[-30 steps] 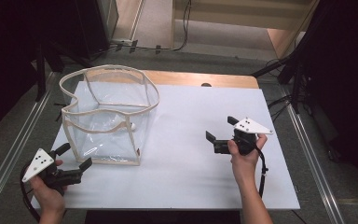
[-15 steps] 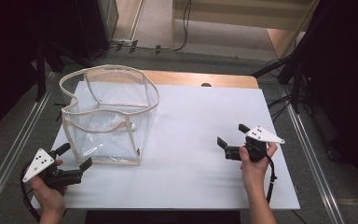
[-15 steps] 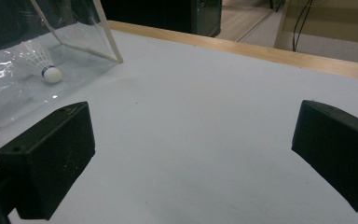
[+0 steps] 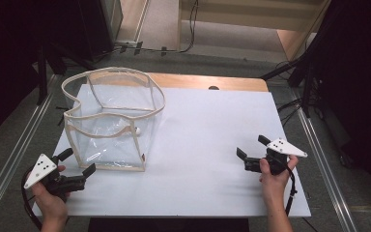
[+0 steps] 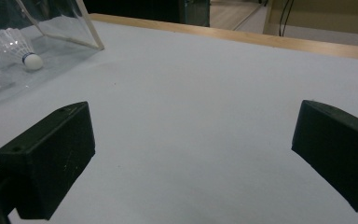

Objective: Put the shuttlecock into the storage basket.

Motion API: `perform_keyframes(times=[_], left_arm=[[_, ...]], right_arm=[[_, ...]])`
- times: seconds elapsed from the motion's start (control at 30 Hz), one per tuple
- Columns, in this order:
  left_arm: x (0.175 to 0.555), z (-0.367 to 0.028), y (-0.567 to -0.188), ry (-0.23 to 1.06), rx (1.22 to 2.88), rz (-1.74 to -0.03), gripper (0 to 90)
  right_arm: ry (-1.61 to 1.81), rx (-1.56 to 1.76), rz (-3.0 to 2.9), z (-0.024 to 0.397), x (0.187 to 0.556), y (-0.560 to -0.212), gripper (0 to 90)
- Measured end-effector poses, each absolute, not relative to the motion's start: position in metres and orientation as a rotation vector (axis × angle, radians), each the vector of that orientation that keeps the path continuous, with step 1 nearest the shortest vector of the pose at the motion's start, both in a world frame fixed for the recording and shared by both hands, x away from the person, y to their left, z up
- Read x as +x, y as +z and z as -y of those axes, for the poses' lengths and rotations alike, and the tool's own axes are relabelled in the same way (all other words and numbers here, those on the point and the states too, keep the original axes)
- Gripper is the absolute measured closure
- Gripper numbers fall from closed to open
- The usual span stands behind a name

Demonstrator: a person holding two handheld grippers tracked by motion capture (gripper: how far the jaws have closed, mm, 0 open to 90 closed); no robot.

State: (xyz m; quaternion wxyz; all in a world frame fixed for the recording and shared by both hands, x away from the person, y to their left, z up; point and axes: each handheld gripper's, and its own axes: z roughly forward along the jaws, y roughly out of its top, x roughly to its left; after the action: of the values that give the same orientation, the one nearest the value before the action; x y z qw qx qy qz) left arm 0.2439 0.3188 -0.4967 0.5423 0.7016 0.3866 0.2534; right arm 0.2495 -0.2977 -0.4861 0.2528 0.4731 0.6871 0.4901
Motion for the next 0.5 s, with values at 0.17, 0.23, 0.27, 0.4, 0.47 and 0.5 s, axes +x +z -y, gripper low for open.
perform_keyframes(times=[0.17,0.23,0.27,0.4,0.47,0.5], left_arm=[[0.244,-0.319,-0.497,0.603,1.669,-0.917,0.0],[0.244,-0.319,-0.497,0.603,1.669,-0.917,0.0],[0.244,-0.319,-0.497,0.603,1.669,-0.917,0.0],[0.244,-0.319,-0.496,0.606,1.672,-0.916,0.0],[0.244,-0.319,-0.496,0.606,1.671,-0.918,0.0],[0.244,-0.319,-0.497,0.605,1.670,-0.918,0.0]], right_arm=[[1.321,1.302,-1.864,0.307,0.245,-0.490,0.0],[1.316,1.306,-1.860,0.311,0.243,-0.491,0.0],[1.312,1.316,-1.856,0.313,0.241,-0.492,0.0],[1.298,1.319,-1.848,0.320,0.238,-0.494,0.0],[1.295,1.327,-1.846,0.323,0.236,-0.496,0.0],[1.292,1.327,-1.845,0.325,0.236,-0.497,0.0]])
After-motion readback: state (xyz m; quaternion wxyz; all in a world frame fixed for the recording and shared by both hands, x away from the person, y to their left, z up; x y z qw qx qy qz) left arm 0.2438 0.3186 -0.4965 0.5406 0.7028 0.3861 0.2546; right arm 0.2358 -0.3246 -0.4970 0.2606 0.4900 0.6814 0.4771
